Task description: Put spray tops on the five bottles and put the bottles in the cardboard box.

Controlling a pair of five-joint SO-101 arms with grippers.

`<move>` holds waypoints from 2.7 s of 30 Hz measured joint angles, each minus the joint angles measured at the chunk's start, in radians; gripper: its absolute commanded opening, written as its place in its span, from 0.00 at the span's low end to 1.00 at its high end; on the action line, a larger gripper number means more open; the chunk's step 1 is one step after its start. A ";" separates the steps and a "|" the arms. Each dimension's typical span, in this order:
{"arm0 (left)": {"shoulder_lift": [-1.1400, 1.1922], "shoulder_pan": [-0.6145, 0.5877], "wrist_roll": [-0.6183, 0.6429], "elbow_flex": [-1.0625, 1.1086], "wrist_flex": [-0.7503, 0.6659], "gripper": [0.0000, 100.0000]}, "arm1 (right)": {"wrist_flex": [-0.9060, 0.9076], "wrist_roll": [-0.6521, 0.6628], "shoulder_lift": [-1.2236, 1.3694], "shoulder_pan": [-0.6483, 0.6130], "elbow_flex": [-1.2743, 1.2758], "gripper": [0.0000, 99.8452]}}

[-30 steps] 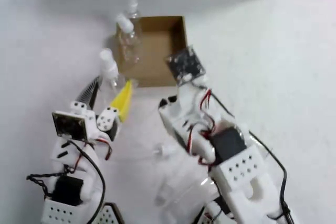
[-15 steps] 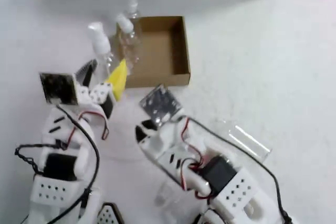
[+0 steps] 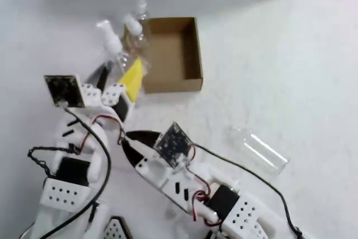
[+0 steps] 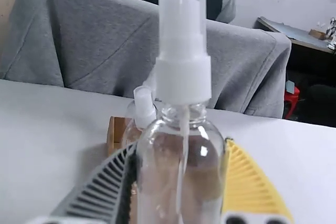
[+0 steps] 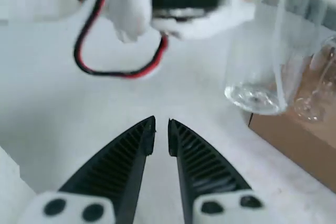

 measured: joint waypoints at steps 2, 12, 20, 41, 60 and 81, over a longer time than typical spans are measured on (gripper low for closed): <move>0.000 0.023 0.000 0.014 0.000 0.02 | -0.060 0.000 -0.003 -0.012 0.023 0.01; -0.135 0.040 -0.094 0.021 0.160 0.02 | -0.175 0.000 -0.003 -0.014 0.064 0.01; -0.414 0.069 -0.091 0.078 0.327 0.02 | -0.175 0.000 -0.003 -0.014 0.064 0.01; -0.615 0.095 -0.087 0.077 0.532 0.02 | -0.172 0.002 -0.008 0.034 0.078 0.01; -0.560 0.032 -0.123 0.247 -0.006 0.02 | 0.284 0.100 -0.008 0.394 0.081 0.01; 0.485 0.032 -0.152 -0.063 -0.615 0.02 | 0.081 0.103 -0.014 0.557 0.224 0.01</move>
